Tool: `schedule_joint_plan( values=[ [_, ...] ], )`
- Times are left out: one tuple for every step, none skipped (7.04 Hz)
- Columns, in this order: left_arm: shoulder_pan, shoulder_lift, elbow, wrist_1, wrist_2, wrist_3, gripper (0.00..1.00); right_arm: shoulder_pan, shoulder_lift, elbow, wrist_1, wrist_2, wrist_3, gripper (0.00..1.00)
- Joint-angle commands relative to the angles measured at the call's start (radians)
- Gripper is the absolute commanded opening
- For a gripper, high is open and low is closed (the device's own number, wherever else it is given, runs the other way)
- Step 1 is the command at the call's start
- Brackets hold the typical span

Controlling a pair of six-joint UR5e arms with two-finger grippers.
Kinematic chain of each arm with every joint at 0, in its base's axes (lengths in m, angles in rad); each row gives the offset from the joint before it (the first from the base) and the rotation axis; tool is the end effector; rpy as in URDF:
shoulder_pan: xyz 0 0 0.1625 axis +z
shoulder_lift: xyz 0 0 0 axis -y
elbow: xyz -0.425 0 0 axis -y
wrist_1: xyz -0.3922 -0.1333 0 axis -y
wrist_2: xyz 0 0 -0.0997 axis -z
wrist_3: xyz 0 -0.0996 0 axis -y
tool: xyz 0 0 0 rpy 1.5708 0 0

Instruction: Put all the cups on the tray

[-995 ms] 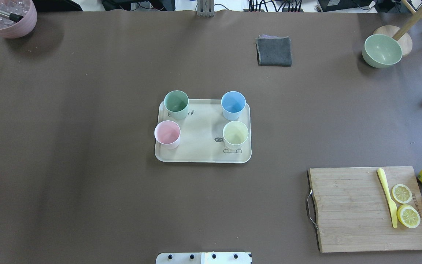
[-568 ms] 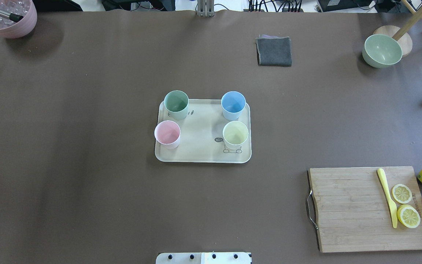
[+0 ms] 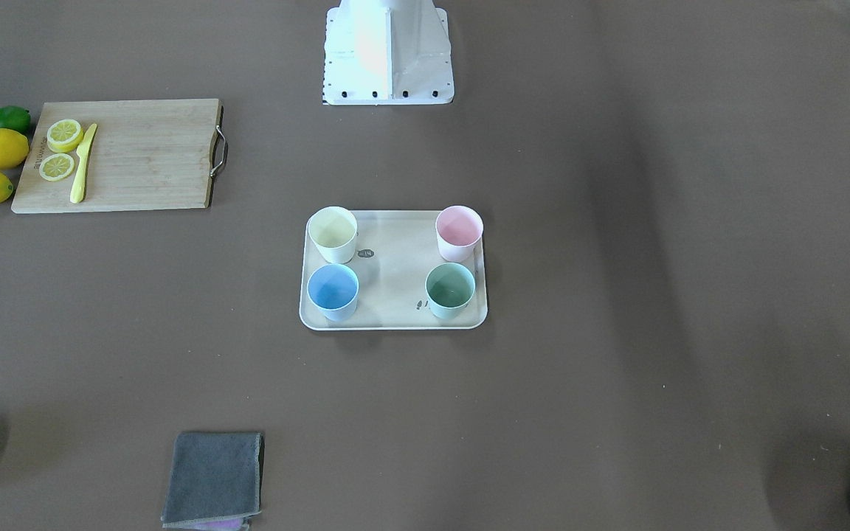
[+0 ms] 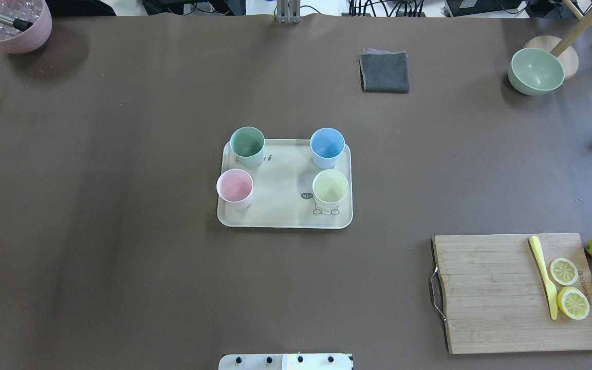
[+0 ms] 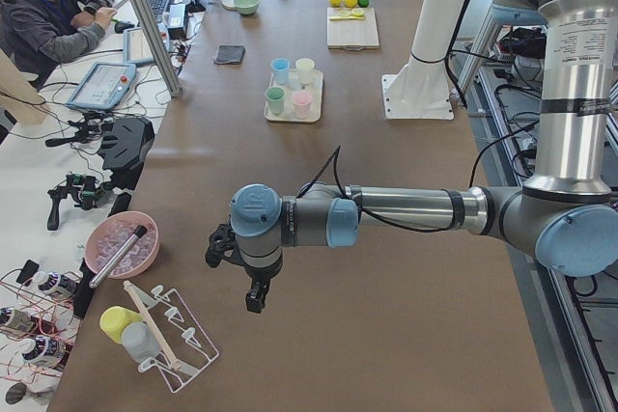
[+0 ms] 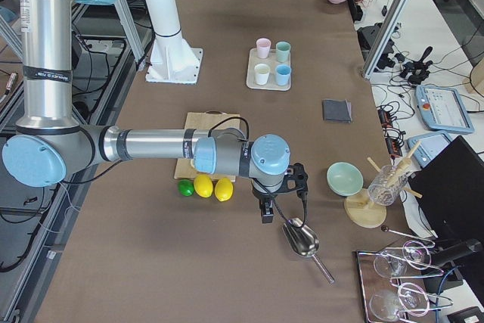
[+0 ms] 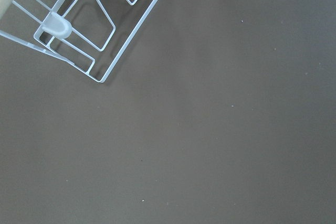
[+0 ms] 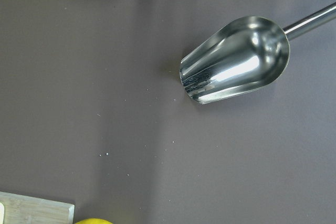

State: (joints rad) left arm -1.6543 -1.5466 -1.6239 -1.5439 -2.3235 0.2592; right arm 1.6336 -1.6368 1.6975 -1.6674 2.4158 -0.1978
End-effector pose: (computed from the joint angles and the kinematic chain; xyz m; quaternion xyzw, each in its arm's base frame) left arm -0.1052 -0.4745 0.6485 0.0636 0.3620 0.0820 0.9264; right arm 0.0876 -0.4561 0.6324 0.0370 -0.4086 -0.0542 0.9103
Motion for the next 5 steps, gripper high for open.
schedule_joint_plan(
  values=[
    [0.001,0.002,-0.002,0.001,-0.001,0.0,0.98,-0.003,0.0,-0.001,0.0,0.0,-0.002,1.0],
    [0.001,0.002,-0.002,0.001,-0.001,0.0,0.98,-0.005,0.0,0.001,0.0,0.0,-0.002,1.0],
    [0.001,0.002,-0.002,0.001,-0.001,0.0,0.98,-0.005,0.0,0.001,0.0,0.0,-0.002,1.0],
    [0.001,0.002,-0.002,0.001,-0.002,0.0,0.98,-0.005,0.0,0.004,0.0,0.0,-0.002,1.0],
    [0.001,0.002,-0.002,-0.001,-0.002,0.0,0.98,-0.005,0.0,0.004,0.015,0.002,-0.002,1.0]
  ],
)
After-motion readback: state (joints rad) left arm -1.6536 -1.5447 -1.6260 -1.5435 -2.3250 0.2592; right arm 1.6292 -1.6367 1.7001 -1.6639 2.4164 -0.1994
